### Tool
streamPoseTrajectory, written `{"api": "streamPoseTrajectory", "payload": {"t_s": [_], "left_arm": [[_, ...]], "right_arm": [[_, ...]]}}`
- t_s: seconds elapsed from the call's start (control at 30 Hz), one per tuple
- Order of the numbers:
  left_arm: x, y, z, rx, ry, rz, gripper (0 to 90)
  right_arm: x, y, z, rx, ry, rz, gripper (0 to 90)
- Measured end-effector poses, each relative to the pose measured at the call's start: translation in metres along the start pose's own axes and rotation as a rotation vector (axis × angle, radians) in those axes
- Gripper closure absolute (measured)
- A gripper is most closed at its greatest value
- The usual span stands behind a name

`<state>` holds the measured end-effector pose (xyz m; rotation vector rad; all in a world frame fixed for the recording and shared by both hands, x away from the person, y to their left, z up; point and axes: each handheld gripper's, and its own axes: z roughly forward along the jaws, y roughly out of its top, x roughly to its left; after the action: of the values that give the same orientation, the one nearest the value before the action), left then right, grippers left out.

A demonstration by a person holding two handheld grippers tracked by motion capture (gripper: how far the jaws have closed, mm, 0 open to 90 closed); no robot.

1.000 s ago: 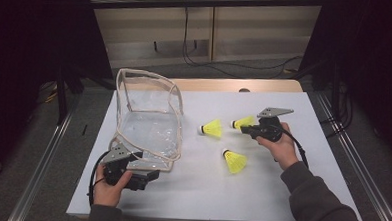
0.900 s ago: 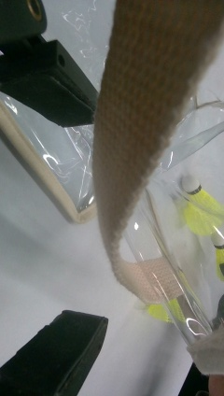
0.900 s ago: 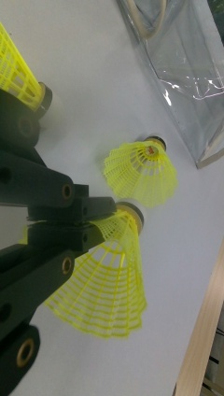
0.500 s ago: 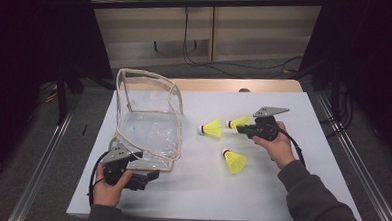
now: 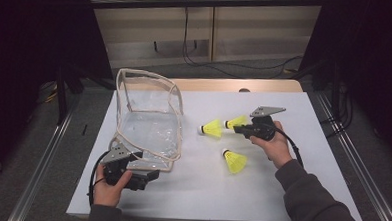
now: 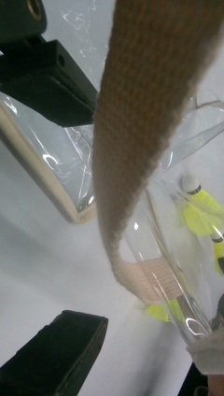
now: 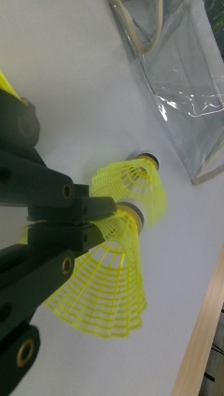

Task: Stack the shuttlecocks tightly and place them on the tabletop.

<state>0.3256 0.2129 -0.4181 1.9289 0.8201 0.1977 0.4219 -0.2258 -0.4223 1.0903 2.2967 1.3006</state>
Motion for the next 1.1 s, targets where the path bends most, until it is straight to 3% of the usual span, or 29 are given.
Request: {"api": "streamPoseTrajectory", "payload": {"t_s": [1.1], "left_arm": [[0.0,0.0,0.0,0.0,0.001,-0.001,3.7]], "right_arm": [[0.006,0.003,0.012,0.011,0.029,-0.025,88.2]]}}
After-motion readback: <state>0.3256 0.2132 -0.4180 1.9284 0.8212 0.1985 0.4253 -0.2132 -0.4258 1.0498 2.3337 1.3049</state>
